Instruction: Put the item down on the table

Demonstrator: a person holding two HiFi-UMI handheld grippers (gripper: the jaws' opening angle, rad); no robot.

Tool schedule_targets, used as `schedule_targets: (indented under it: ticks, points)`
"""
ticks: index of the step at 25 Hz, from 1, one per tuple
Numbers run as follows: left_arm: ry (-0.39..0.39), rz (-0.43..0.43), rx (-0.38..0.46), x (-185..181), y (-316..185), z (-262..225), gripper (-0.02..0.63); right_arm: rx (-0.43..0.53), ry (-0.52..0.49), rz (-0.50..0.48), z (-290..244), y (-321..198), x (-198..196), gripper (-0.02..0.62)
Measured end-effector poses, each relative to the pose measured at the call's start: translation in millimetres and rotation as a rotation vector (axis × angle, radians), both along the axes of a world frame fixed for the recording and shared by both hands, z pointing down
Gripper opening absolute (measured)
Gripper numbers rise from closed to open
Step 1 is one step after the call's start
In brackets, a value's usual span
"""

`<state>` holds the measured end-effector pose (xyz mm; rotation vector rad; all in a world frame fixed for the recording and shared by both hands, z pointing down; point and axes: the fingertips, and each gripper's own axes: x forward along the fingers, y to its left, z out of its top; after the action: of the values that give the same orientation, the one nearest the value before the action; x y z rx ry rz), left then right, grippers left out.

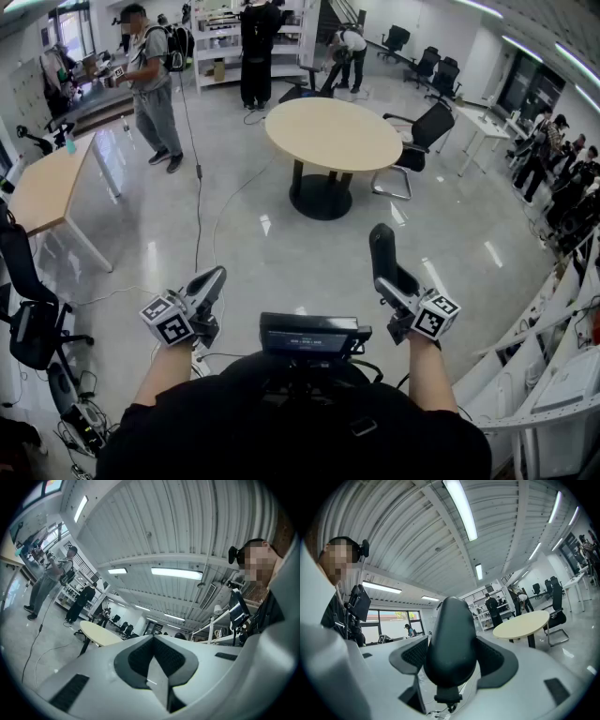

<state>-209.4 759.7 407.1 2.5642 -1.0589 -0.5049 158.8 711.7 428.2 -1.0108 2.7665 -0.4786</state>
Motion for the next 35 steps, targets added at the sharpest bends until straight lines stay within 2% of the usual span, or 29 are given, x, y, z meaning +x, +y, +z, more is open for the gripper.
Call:
schedule_targets:
  ticks: [14, 35]
  points:
    - [0.012, -0.001, 0.000, -5, 0, 1, 0.002, 0.009, 0.029, -0.008, -13, -1, -12, 0.325]
    - [0.039, -0.084, 0.018, -59, -10, 2, 0.002, 0.049, 0.060, -0.093, -26, -44, -59, 0.325]
